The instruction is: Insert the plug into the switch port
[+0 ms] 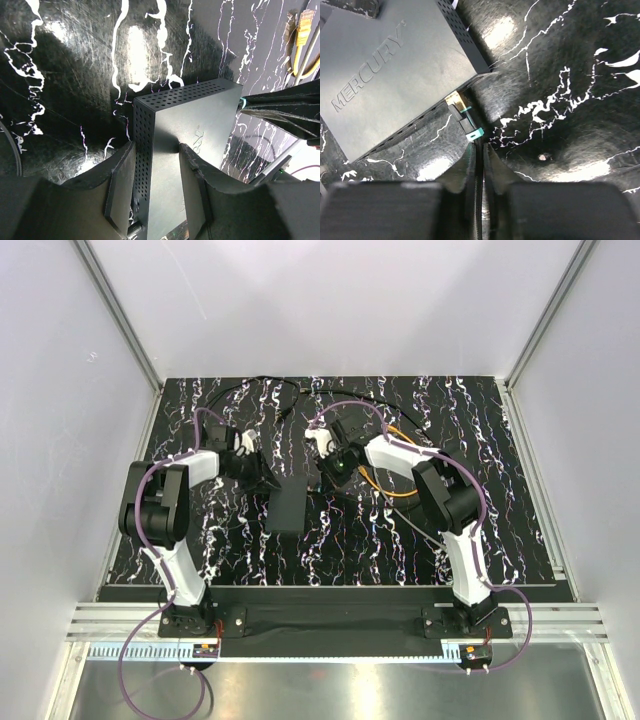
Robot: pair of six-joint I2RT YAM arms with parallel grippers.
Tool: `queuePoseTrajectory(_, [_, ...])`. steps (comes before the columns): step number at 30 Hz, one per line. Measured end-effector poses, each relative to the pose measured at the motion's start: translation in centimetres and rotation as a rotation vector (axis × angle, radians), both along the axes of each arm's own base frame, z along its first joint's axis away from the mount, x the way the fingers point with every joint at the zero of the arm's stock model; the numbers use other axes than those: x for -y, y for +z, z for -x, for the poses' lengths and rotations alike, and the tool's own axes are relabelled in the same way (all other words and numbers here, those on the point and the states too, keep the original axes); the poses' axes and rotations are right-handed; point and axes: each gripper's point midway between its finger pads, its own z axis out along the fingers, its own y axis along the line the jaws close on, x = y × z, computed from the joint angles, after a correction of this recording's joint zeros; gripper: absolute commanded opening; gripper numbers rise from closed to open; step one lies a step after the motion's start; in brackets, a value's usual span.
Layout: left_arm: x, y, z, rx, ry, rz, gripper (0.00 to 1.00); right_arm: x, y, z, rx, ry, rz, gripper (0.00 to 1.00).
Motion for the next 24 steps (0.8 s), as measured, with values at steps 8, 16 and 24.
queuePoseTrajectory(8, [0.2, 0.2, 0.0, 0.009, -0.009, 0.013, 0.48, -1.2, 1.1, 1.0, -0.017, 0.016, -0.026, 0.57])
queuePoseTrajectory(16, [0.1, 2.3, -0.5, 0.063, -0.033, 0.032, 0.51, 0.7, 8.6, -3.1, 0.061, -0.053, -0.135, 0.56])
queuePoseTrajectory(24, [-0.9, 7.0, -2.3, 0.236, -0.072, 0.019, 0.53, 10.1, 13.3, -9.8, 0.221, -0.197, -0.056, 0.50])
